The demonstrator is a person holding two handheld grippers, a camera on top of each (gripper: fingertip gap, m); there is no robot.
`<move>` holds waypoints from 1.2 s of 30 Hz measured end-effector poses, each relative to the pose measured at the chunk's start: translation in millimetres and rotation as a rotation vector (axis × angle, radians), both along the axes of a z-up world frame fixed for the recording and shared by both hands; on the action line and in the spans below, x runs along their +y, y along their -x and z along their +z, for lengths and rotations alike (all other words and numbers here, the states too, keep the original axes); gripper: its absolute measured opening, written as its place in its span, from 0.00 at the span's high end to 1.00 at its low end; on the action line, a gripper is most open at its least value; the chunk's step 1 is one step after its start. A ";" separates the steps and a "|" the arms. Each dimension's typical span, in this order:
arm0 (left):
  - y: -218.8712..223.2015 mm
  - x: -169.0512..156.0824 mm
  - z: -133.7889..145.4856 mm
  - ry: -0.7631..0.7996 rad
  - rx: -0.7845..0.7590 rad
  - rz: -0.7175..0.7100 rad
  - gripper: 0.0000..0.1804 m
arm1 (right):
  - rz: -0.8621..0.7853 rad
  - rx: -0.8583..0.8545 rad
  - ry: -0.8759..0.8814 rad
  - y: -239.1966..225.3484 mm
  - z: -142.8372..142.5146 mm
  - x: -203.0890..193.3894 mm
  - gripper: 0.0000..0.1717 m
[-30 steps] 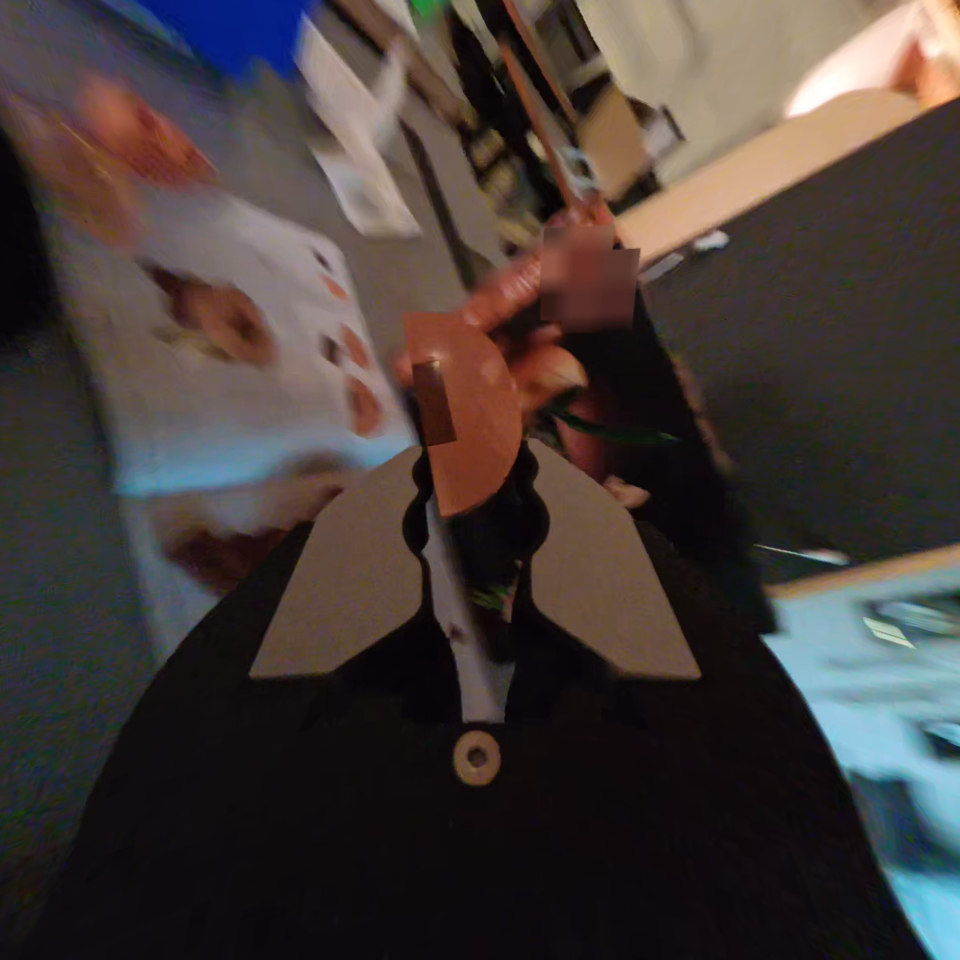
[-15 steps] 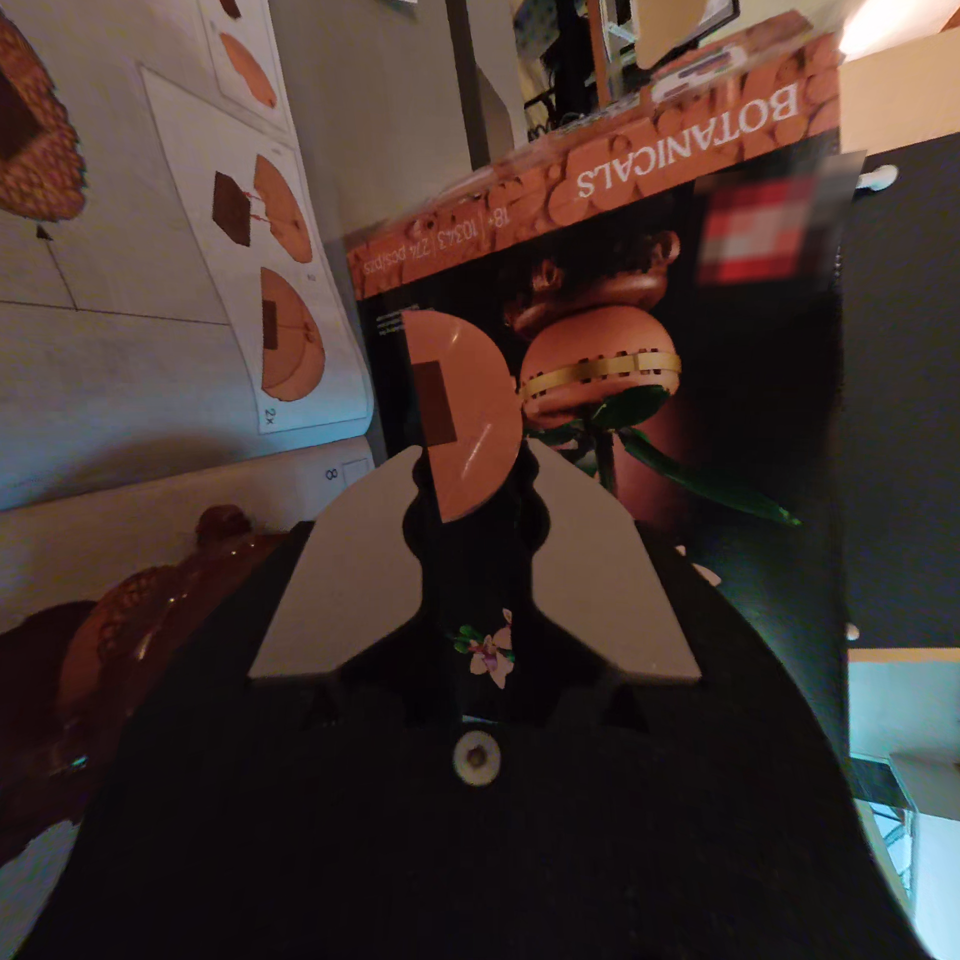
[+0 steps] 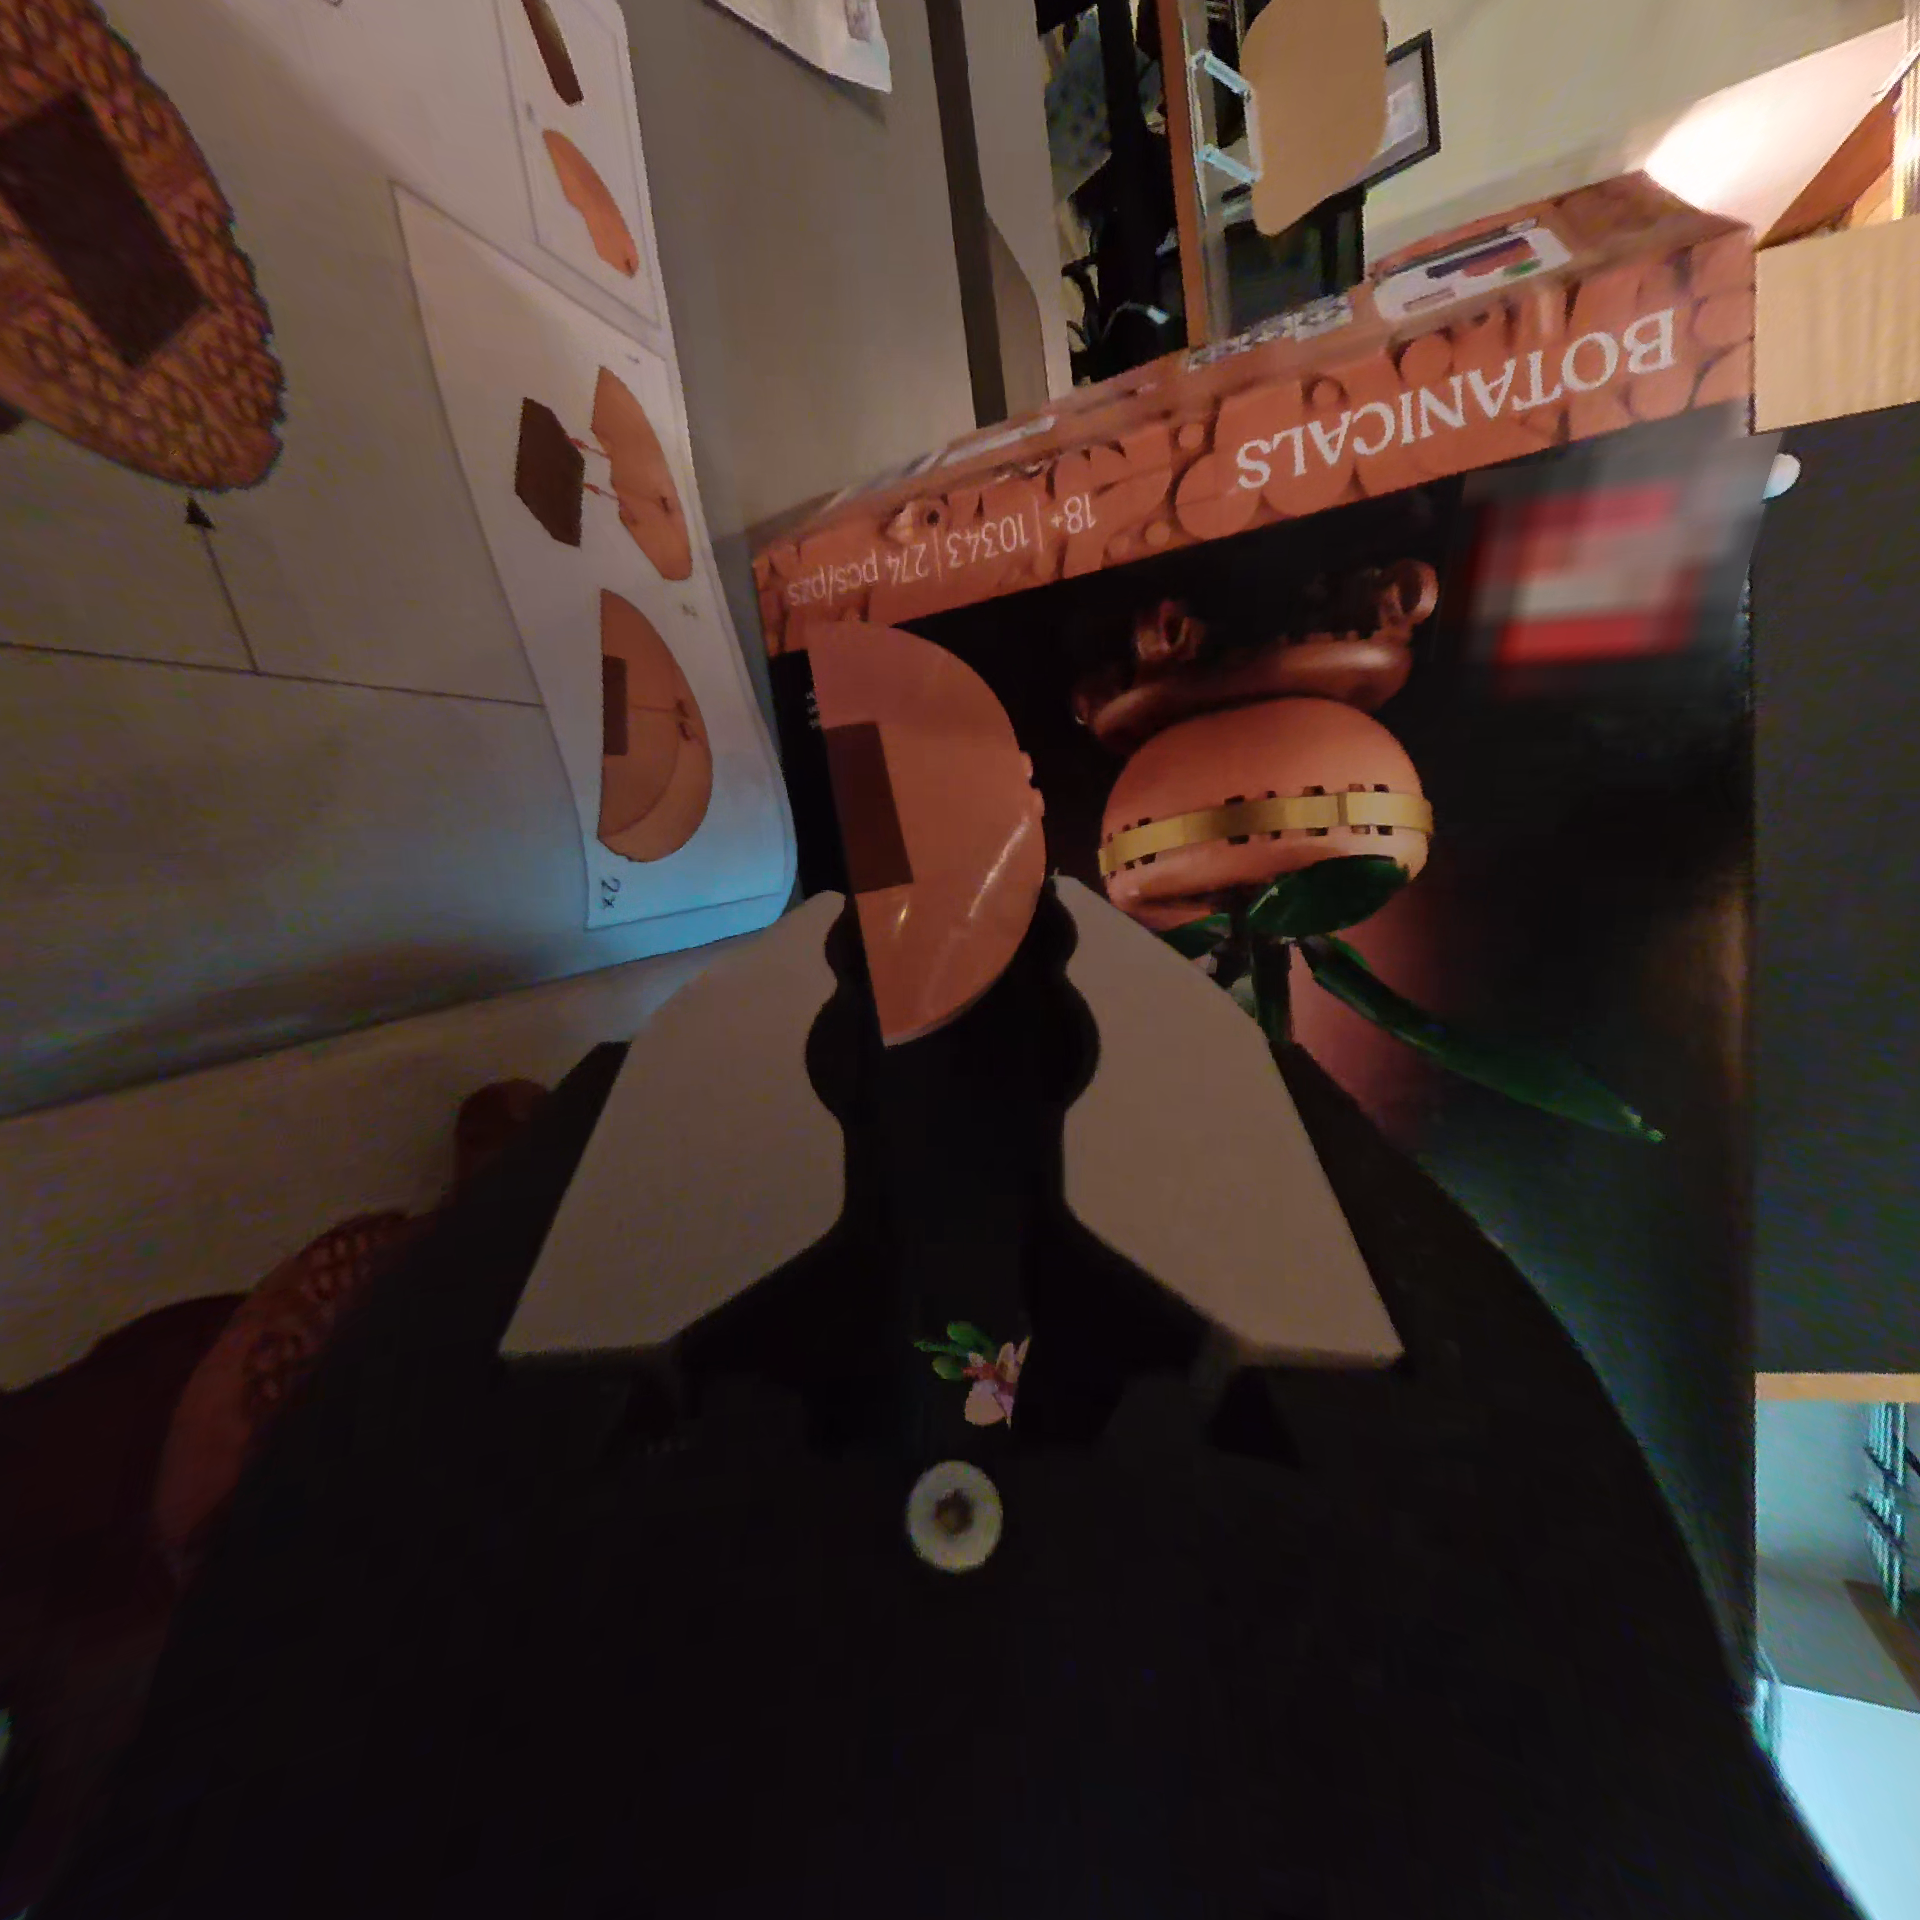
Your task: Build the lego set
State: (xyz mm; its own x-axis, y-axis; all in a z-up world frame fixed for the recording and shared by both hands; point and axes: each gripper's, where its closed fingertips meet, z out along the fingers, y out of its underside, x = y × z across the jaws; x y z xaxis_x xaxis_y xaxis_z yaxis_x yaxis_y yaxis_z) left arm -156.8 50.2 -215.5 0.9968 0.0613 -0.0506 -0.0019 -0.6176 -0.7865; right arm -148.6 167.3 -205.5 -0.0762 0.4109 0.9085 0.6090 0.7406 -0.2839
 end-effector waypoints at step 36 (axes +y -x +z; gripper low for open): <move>-15.5 -38.3 44.2 -0.329 -0.125 -0.168 0.85 | 0.072 0.051 0.363 -12.3 6.8 -15.4 0.82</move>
